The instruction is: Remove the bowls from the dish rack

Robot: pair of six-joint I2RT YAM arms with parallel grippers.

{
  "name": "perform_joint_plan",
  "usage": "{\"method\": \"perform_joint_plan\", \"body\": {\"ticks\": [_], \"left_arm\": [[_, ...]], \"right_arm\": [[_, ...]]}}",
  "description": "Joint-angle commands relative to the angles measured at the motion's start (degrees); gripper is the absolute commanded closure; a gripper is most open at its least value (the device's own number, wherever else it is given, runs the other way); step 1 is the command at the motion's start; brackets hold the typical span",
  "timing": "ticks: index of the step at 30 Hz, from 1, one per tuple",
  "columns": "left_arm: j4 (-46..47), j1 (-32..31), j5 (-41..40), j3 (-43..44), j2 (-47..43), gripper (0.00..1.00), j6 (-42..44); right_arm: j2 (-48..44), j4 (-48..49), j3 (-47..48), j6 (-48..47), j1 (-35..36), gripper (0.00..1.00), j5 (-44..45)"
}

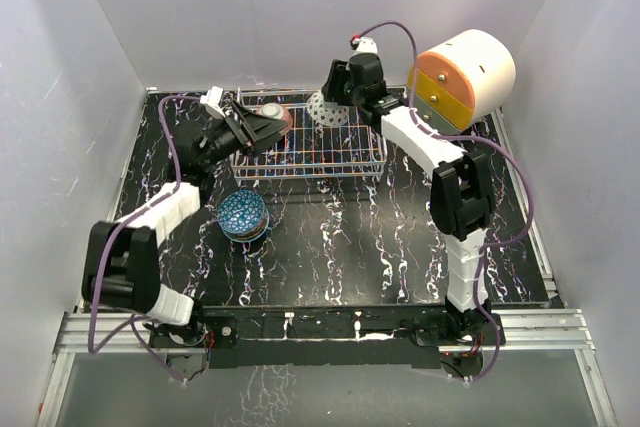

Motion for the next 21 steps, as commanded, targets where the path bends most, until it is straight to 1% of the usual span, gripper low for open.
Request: {"method": "perform_joint_plan", "body": {"ticks": [1, 6, 11, 17, 21], "left_arm": [[11.7, -0.8, -3.9, 3.5, 7.4, 0.03, -3.5], [13.5, -3.2, -6.9, 8.0, 15.1, 0.03, -2.2], [20.5, -3.7, -7.2, 10.4, 21.0, 0.03, -5.7], [34.1, -5.3, -7.6, 11.3, 26.3, 0.03, -11.9], [41.7, -6.6, -8.6, 13.1, 29.2, 0.03, -15.6]], "right_arm": [[-7.7, 7.3, -2.3, 7.5, -2.9, 0.69, -8.9], [-11.3, 9.0, -4.9, 12.5, -4.8, 0.69, -15.3], [-13.7, 8.8, -6.6, 14.0, -5.0, 0.69, -18.1], [-15.7, 10.2, -9.8, 16.0, -5.0, 0.69, -21.0], [-16.2, 10.9, -11.2, 18.2, -5.1, 0.69, -23.3]]}}
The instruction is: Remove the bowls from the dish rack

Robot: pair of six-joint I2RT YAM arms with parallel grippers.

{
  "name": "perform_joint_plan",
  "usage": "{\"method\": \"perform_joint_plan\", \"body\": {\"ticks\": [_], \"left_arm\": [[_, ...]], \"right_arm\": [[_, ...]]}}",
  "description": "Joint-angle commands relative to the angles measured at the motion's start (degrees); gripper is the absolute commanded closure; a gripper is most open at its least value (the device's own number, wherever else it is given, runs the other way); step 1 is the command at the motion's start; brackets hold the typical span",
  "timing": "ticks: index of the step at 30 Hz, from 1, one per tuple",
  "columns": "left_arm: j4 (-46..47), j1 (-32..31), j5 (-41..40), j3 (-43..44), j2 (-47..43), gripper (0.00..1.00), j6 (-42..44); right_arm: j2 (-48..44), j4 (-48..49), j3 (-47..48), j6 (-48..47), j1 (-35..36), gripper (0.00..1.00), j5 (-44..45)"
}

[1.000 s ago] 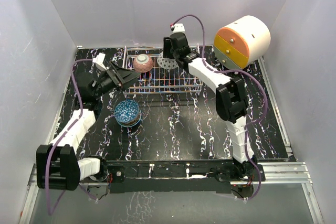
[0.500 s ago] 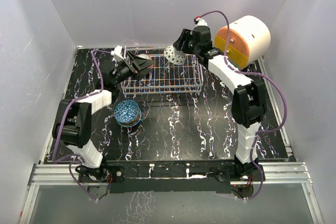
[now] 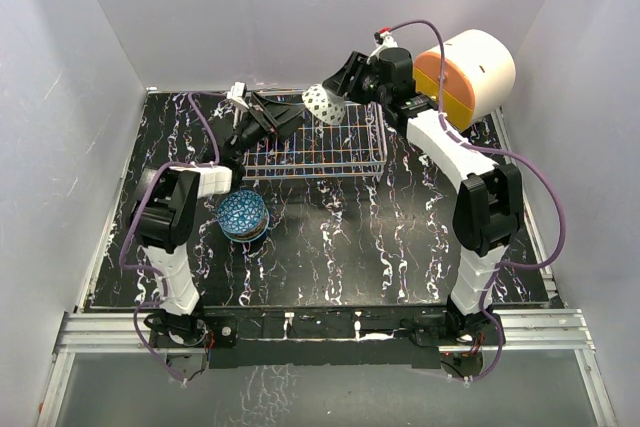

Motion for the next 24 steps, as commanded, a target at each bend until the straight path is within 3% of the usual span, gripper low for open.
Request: {"method": "perform_joint_plan", "body": {"ticks": [1, 10, 13, 19, 24], "left_arm": [[15.2, -1.8, -1.3, 3.6, 1.7, 0.03, -5.2], [23.8, -3.0, -2.4, 5.7, 4.2, 0.03, -9.6], [24.9, -3.4, -2.5, 6.3, 5.4, 0.07, -10.8], [25.5, -4.0, -3.1, 6.1, 5.9, 0.34, -11.7], [26.4, -4.1, -3.9, 6.1, 6.4, 0.67, -13.8]], "right_arm": [[-3.9, 6.9, -0.8, 3.9, -0.1, 0.69, -4.2], [-4.6, 8.8, -3.6, 7.0, -0.1, 0.69, -6.7], [-4.9, 9.2, -4.2, 7.6, -0.1, 0.69, -6.9], [-5.7, 9.2, -5.1, 7.6, -0.1, 0.69, -6.8], [-5.8, 9.2, -5.4, 7.7, -0.1, 0.69, -7.1]]}}
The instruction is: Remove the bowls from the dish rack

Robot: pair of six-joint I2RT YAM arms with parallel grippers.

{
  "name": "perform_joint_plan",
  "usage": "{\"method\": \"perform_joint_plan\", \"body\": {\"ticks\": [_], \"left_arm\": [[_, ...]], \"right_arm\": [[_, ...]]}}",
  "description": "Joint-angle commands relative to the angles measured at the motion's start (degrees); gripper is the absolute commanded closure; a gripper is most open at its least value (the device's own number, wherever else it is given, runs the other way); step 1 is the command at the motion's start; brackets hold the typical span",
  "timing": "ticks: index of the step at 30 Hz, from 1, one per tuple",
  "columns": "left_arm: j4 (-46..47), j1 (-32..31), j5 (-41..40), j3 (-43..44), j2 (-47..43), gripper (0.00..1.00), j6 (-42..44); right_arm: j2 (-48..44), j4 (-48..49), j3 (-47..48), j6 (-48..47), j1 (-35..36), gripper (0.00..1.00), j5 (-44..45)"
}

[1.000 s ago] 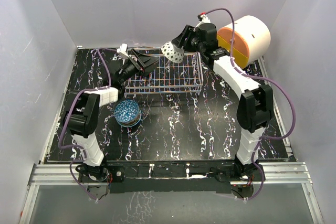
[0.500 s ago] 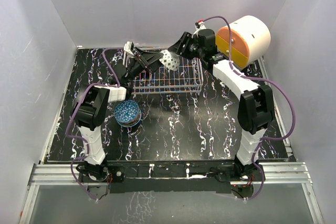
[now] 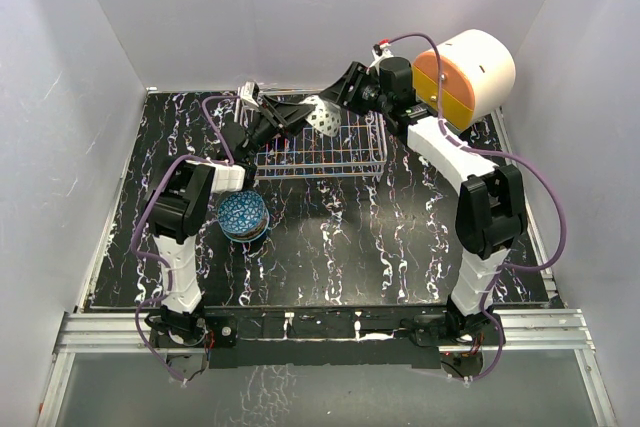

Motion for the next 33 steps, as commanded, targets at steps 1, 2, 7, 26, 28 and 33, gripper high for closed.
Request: {"method": "perform_joint_plan", "body": {"ticks": [1, 2, 7, 26, 28, 33], "left_arm": [[14.9, -0.3, -0.5, 1.6, -1.0, 0.74, -2.0], [14.7, -0.4, -0.5, 1.7, -1.1, 0.81, -2.1], [15.3, -0.4, -0.7, 2.2, -1.2, 1.0, -3.1], [-53.0, -0.5, 11.0, 3.9, -28.2, 1.0, 42.1], [-70.9, -0.6, 9.0, 8.0, -31.8, 1.0, 51.8], [-110.2, -1.4, -0.8, 19.3, -37.4, 1.0, 69.7]], "right_arm": [[-4.3, 6.4, 0.6, 1.2, -0.1, 0.69, -1.4], [-4.2, 6.4, 0.6, 1.3, -0.1, 0.69, -1.4], [-4.6, 6.4, 0.1, 1.4, -0.1, 0.69, -1.4], [-16.7, 6.2, -13.7, -2.3, -6.3, 0.32, 4.0], [-17.8, 5.8, -15.5, -3.0, -6.6, 0.32, 4.4], [-19.8, 5.4, -19.2, -3.8, -6.8, 0.31, 4.7]]}}
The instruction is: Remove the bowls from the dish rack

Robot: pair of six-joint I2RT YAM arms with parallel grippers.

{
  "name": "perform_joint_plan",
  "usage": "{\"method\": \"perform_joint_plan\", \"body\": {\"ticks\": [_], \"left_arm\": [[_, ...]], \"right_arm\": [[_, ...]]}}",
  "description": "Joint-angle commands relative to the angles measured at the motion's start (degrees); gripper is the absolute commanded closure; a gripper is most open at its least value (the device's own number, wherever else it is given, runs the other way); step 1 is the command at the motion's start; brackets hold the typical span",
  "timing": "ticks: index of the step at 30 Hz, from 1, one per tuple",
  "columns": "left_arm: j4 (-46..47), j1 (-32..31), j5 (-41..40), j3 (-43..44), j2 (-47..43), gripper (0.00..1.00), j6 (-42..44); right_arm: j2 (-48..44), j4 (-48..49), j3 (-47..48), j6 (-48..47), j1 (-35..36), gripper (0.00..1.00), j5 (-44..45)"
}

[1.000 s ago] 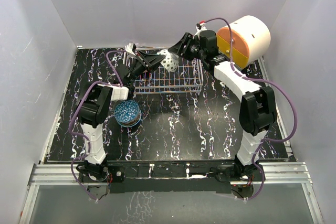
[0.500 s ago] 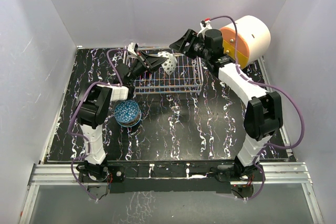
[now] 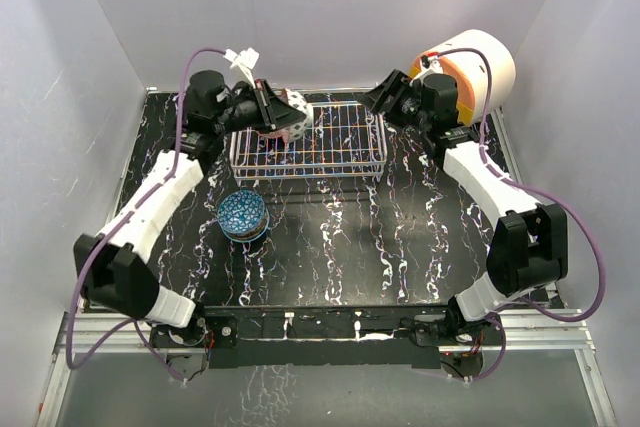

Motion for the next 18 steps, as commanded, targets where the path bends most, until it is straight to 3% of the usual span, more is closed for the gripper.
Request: {"method": "perform_joint_plan", "body": {"ticks": [1, 7, 18], "left_arm": [[-40.9, -0.6, -9.0, 8.9, -5.8, 1.0, 22.6], [-61.3, -2.1, -20.5, 11.7, -8.0, 1.0, 29.7], [-75.5, -12.3, -40.3, 16.1, -4.3, 1.0, 28.4]], "right_arm": [[-3.3, 2.4, -2.5, -2.0, 0.1, 0.31, 1.3], [-3.0, 3.0, -5.0, -1.9, 0.1, 0.31, 1.1], [-3.2, 3.2, -6.7, -3.0, 0.1, 0.31, 1.2]]}}
